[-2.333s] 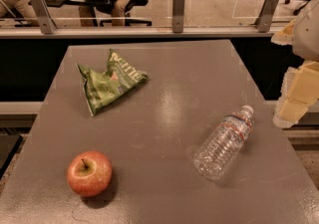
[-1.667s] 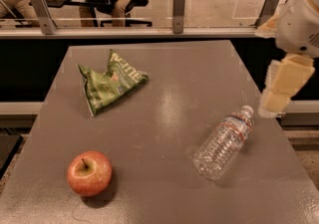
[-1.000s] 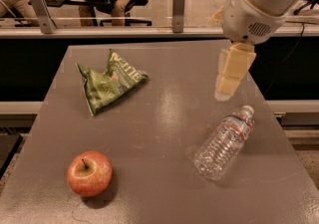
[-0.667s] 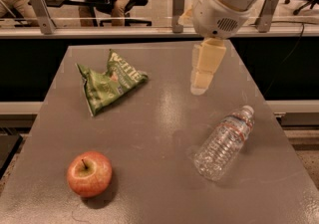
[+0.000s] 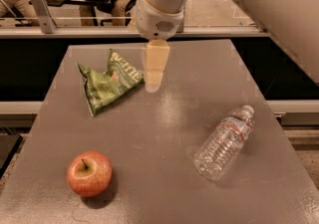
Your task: Pick green jalapeno chip bag
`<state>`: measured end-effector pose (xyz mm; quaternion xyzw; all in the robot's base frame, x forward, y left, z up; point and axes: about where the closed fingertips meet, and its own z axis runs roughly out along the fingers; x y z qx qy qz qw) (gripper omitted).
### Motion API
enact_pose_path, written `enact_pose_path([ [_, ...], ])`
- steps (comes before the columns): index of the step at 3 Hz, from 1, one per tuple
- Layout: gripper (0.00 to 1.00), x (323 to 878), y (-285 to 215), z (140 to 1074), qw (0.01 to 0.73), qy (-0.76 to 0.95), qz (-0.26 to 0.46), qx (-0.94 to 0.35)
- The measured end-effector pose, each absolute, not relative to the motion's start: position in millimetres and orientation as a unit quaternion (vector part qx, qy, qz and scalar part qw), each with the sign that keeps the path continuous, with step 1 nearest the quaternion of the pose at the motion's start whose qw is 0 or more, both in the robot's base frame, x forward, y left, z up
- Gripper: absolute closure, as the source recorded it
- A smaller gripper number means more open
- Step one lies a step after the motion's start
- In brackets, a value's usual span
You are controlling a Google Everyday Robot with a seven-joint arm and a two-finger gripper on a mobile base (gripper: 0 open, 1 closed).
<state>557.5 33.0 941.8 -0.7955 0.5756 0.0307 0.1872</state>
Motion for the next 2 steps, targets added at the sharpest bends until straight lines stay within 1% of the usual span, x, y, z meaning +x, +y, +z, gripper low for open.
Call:
enact_pose_path([
  [1, 0.00, 575, 70, 914, 0.160, 0.552, 0.026, -0.818],
  [2, 0.00, 593, 94, 889, 0.131, 0.540, 0.027, -0.831],
])
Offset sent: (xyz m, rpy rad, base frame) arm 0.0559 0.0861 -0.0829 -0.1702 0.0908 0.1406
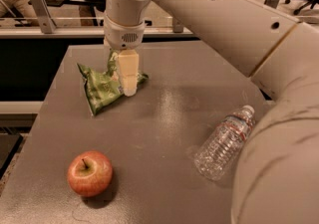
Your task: Pick green jalapeno chip bag
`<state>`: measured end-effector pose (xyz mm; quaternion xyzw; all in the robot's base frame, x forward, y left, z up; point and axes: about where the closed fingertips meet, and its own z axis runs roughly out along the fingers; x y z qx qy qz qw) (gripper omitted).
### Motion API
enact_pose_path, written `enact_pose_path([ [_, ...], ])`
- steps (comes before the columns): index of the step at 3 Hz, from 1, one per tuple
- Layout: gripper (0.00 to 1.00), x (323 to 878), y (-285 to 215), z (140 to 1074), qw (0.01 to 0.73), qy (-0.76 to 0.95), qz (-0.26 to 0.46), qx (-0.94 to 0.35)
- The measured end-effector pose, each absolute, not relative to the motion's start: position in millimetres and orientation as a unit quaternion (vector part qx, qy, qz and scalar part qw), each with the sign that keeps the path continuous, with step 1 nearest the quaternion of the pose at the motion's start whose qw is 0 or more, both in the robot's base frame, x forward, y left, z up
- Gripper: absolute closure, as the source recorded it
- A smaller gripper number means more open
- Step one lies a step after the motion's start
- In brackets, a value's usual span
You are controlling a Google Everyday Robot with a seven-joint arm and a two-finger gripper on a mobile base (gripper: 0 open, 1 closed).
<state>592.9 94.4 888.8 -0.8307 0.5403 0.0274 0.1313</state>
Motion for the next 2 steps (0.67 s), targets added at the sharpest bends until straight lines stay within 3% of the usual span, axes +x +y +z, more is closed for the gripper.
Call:
enact_pose_path([
  [2, 0.00, 611, 119, 863, 0.105, 0.522, 0.020, -0.846],
])
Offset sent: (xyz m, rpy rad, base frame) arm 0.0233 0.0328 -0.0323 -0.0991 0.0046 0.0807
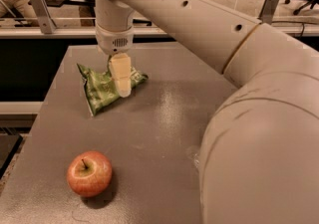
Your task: Pick green jalapeno chip bag
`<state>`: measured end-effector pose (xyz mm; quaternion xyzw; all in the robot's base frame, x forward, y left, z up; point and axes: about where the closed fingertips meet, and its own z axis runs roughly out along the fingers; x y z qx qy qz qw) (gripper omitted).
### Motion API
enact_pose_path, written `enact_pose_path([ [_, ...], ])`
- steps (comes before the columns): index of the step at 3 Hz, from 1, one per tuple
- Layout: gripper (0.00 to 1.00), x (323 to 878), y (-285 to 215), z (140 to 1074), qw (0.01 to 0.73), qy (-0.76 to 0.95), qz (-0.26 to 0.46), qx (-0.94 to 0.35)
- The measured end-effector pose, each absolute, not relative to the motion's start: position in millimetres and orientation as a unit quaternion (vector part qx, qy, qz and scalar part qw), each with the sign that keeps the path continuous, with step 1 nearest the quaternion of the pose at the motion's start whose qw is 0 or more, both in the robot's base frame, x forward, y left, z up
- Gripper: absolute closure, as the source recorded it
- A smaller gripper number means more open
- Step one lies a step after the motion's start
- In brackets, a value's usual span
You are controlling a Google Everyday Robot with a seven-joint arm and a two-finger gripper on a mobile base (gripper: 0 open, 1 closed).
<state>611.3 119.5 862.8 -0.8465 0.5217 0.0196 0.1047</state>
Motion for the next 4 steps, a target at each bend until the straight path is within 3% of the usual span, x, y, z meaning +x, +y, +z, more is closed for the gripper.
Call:
enact_pose_path([
  [1, 0.16, 615, 124, 859, 0.099, 0.511, 0.008, -0.854],
  [3, 0.62, 615, 125, 862, 0.100, 0.493, -0.004, -0.865],
  [4, 0.93, 607, 124, 877, 0.107, 0.487, 0.010, -0.867],
])
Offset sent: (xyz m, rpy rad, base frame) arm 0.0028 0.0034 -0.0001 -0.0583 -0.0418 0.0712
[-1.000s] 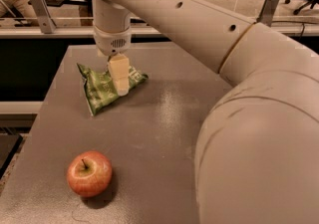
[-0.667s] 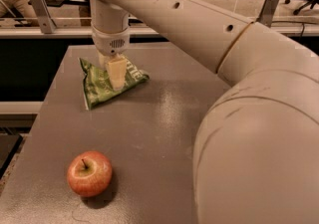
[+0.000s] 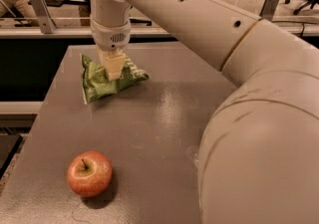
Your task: Pick green jalapeno chip bag
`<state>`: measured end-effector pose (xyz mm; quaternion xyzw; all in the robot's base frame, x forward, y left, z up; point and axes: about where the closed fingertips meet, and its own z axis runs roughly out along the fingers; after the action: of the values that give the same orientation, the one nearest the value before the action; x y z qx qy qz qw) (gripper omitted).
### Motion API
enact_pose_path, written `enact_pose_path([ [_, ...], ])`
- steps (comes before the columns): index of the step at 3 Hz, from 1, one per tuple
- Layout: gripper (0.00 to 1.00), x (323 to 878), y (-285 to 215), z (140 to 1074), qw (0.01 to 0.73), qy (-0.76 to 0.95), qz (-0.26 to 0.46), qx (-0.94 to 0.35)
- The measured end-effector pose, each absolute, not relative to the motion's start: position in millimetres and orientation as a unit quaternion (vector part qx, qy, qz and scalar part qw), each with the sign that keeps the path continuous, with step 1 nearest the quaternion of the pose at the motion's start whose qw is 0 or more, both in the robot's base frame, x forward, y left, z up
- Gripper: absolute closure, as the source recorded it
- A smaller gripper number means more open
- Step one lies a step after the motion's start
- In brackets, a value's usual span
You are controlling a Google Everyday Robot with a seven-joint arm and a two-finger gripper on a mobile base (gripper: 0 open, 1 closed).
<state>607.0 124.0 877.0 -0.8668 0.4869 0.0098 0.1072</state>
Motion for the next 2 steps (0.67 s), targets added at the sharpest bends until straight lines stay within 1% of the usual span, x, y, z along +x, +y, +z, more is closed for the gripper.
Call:
enact_pose_path([
  [1, 1.00, 600, 125, 892, 0.115, 0.483, 0.028, -0.867],
  [2, 1.00, 591, 125, 924, 0.138, 0.471, 0.059, -0.869],
])
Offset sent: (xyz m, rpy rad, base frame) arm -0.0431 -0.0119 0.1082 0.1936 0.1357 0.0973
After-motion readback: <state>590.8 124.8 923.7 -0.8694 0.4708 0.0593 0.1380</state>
